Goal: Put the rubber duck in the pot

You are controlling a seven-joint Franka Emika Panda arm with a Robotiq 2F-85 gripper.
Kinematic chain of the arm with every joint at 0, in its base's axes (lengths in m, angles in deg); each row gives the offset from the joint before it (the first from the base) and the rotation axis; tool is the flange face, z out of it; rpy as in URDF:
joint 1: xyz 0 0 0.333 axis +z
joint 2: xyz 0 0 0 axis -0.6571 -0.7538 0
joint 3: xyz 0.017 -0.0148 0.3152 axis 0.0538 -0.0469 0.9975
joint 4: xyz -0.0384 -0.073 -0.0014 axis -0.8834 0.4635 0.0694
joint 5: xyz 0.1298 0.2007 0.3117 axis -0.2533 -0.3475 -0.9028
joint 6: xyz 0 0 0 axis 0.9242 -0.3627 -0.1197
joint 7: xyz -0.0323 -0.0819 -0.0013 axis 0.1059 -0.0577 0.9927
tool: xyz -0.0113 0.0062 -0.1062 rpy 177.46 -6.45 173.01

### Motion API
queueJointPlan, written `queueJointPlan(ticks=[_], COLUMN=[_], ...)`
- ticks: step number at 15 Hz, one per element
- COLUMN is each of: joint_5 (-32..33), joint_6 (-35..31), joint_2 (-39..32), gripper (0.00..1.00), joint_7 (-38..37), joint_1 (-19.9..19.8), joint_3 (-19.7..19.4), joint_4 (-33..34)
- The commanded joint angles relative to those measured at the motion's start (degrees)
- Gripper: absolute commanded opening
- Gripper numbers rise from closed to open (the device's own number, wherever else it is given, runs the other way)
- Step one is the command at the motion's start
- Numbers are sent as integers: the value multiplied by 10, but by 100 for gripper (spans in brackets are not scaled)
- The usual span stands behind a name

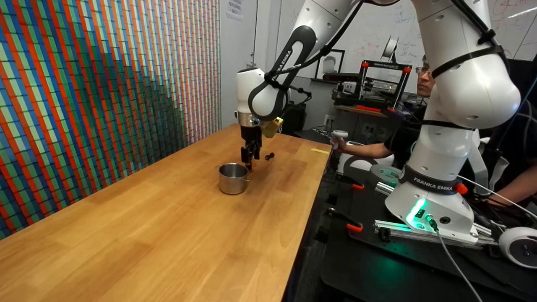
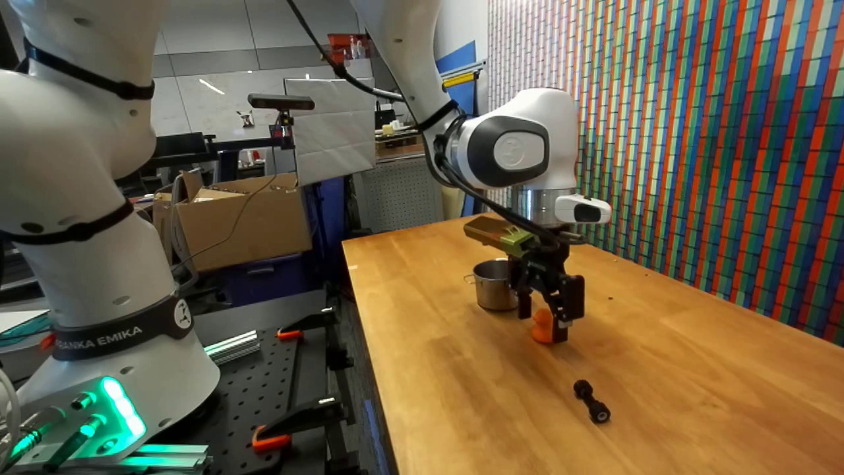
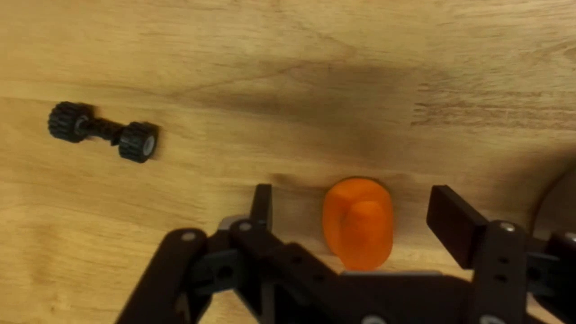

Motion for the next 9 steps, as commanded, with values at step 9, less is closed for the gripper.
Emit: queueJointPlan(ticks=[9], joint_5=[-4], joint_6=[-50], joint_2=[29], gripper=[21], joint_7=[-11], joint_1=[22], joint_3=[-8], joint_4=[-17])
